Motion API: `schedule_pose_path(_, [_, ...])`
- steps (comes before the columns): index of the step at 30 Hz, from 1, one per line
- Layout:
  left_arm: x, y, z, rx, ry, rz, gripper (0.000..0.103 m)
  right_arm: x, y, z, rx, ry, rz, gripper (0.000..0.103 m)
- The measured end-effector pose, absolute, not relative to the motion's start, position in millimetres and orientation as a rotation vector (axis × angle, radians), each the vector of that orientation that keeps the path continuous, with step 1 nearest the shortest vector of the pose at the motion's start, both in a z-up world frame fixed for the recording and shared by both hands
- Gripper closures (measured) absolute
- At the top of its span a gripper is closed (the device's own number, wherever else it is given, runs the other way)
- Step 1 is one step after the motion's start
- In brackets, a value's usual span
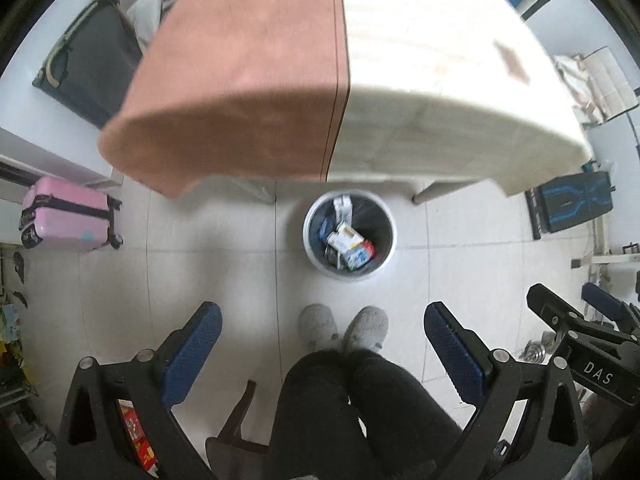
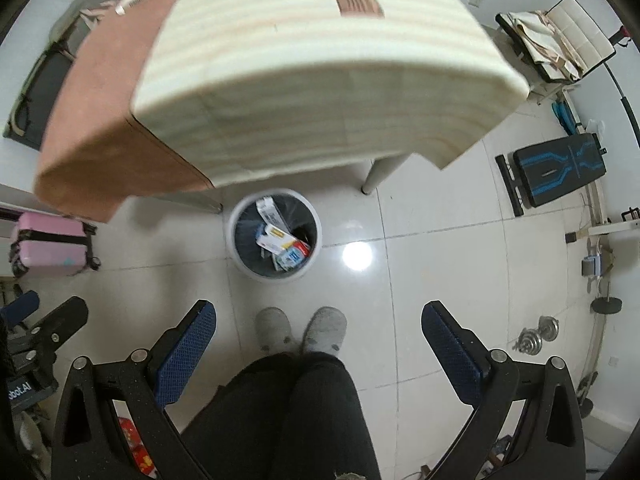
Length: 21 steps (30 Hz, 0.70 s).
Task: Collect trash
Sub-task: 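Raise both tools from the bin back over the table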
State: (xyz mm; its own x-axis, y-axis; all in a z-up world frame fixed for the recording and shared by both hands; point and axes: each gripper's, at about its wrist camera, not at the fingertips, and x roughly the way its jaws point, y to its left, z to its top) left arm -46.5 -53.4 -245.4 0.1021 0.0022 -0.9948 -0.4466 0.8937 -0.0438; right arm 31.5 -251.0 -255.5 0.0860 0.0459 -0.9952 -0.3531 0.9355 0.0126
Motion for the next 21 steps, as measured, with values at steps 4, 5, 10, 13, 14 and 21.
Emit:
schedule_pose_path(4, [-21, -38, -211, -0.378, 1.364, 0.374, 0.0, 61, -241, -214, -0.17, 1.444, 0.33, 0.0])
schedule_pose_path(5, [-14, -31, -205, -0.379, 1.347, 0.385, 0.0, 72, -237, -205, -0.157, 1.44, 0.341, 0.0])
schedule_pose_path(10, [43, 15, -171, -0.404, 1.253, 0.475, 0.0, 147, -195, -157, -0.18, 1.38, 0.432, 0.0])
schedule_pose_path(13, [87, 49, -163, -0.454, 1.239, 0.535, 0.0, 207, -154, -135, -0.288, 1.339, 0.503, 0.0])
schedule_pose_path(14, [99, 61, -161, -0.478, 1.231, 0.554, 0.0, 223, -140, -131, -0.325, 1.329, 0.523, 0.0])
schedule_pose_path(21, [204, 141, -192, -0.772, 1.229, 0.768, 0.0, 390, 1, -146, -0.683, 1.247, 0.687, 0.0])
